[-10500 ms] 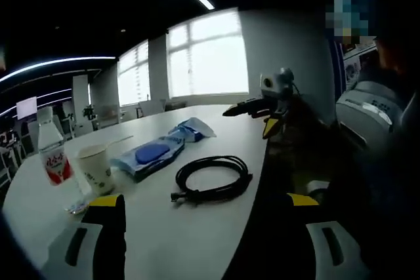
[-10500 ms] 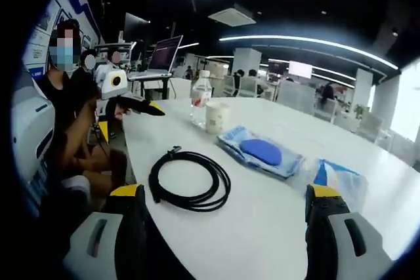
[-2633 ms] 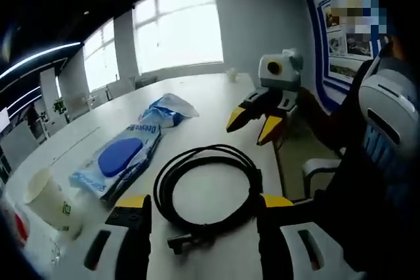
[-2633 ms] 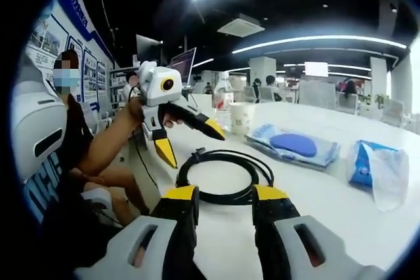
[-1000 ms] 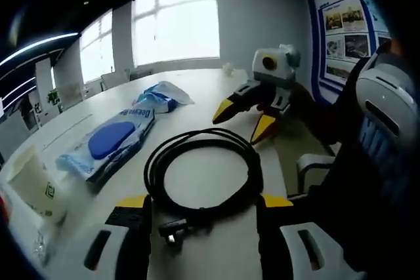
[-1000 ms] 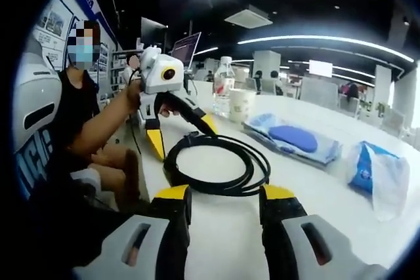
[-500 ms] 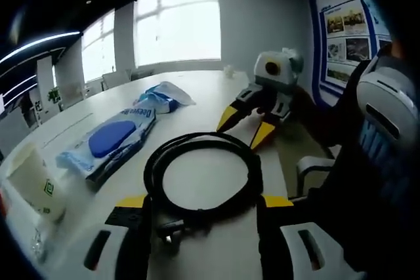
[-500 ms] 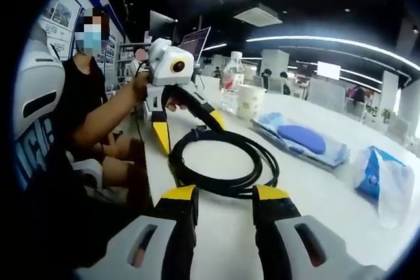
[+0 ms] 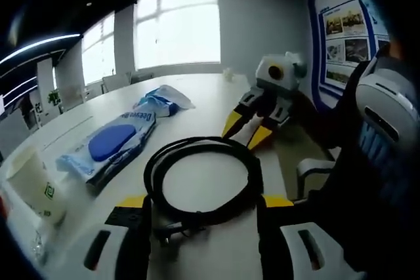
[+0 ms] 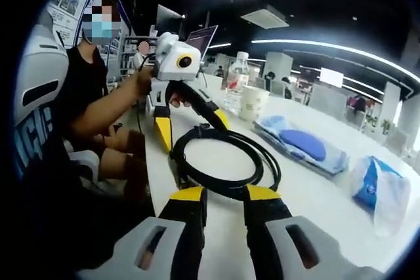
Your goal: Arrange the tabletop items into an orderly group along one side of the table until the central work area is clear of visible clutter.
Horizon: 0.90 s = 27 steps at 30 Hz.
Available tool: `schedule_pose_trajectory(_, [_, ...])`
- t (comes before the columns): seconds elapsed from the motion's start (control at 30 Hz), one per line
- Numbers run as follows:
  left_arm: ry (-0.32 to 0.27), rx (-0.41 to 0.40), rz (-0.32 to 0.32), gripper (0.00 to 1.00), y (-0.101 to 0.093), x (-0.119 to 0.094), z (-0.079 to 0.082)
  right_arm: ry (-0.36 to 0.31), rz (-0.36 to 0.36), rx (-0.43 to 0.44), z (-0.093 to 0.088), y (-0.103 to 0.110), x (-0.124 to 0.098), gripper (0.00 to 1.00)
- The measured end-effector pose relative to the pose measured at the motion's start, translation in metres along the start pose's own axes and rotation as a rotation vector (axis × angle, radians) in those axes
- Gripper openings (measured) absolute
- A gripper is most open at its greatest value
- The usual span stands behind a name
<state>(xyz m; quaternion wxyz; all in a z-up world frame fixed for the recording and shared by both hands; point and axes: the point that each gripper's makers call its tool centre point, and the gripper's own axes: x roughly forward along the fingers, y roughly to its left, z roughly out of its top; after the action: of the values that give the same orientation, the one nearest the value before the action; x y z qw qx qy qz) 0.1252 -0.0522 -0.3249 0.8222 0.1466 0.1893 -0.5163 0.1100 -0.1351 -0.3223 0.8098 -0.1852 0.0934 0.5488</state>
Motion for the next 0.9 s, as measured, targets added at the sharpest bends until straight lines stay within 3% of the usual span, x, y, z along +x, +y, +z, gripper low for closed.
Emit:
schedule_pose_trajectory(0.47, [-0.014,0.003,0.006,0.64,0.000,-0.001,0.005,-0.013,0.005,-0.073,0.006,0.004,-0.002,0.09])
schedule_pose_trajectory(0.9, [-0.039,0.039,0.020,0.64,-0.001,-0.009,0.020,-0.045,-0.011,-0.129,0.020,0.005,-0.007,0.06])
